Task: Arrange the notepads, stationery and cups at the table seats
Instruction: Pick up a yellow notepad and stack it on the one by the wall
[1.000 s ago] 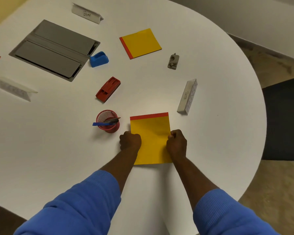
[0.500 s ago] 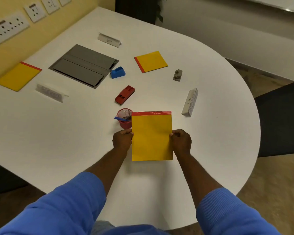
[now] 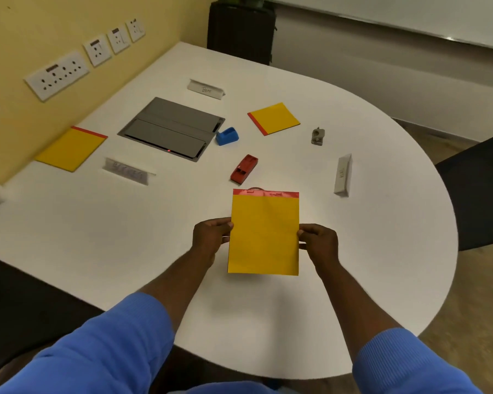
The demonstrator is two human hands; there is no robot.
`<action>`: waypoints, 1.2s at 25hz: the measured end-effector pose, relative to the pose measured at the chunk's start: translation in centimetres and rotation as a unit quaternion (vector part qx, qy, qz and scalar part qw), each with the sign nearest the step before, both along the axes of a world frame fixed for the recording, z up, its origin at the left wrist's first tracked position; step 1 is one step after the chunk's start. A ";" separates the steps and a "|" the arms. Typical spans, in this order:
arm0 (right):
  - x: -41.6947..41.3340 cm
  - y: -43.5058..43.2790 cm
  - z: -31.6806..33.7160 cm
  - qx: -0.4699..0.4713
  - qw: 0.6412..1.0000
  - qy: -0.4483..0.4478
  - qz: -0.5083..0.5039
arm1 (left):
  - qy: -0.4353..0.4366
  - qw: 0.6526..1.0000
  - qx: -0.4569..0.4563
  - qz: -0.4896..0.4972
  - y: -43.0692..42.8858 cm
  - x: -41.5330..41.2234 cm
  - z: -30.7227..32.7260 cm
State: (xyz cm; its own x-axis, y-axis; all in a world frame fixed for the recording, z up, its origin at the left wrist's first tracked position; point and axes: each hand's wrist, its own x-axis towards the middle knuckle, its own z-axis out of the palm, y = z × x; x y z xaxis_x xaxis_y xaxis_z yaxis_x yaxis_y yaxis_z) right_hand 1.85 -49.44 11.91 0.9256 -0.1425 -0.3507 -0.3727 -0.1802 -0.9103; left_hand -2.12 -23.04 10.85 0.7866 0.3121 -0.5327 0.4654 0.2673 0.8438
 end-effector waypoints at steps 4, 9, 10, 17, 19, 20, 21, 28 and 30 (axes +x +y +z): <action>-3.2 6.2 0.8 0.041 0.999 0.003 0.010 | -0.008 1.000 0.009 -0.011 6.7 -3.1 0.9; -5.0 11.1 1.9 0.087 0.995 0.009 0.044 | -0.007 1.000 0.013 0.013 12.1 -5.6 1.9; -5.1 11.9 1.8 0.090 0.995 0.009 0.051 | -0.006 1.000 0.018 0.018 12.8 -6.1 2.0; -4.2 18.4 0.8 0.100 0.982 0.019 0.162 | -0.009 0.994 0.063 0.094 18.1 -9.9 2.5; -4.2 20.5 0.6 0.107 0.977 0.028 0.184 | 0.000 0.990 0.082 0.118 20.2 -10.7 2.1; -4.1 21.6 0.7 0.110 0.974 0.033 0.195 | 0.001 0.988 0.087 0.128 21.2 -10.9 2.2; -3.9 22.7 0.7 0.110 0.972 0.039 0.205 | 0.002 0.987 0.094 0.132 22.2 -10.9 2.3; -0.2 30.7 -0.1 0.113 0.967 0.064 0.217 | 0.030 0.983 0.138 0.121 30.4 -6.7 1.7; 1.5 33.8 -0.6 0.109 0.970 0.072 0.205 | 0.034 0.982 0.145 0.113 33.5 -4.7 1.0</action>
State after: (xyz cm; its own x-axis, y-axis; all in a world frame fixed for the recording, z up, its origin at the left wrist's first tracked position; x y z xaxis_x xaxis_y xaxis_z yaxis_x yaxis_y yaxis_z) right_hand 3.31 -15.67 11.29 0.8285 0.3190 -0.4603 -0.4359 -0.1486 -0.8876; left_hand -6.80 10.50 11.90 0.6453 0.6206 -0.4455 0.4806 0.1235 0.8682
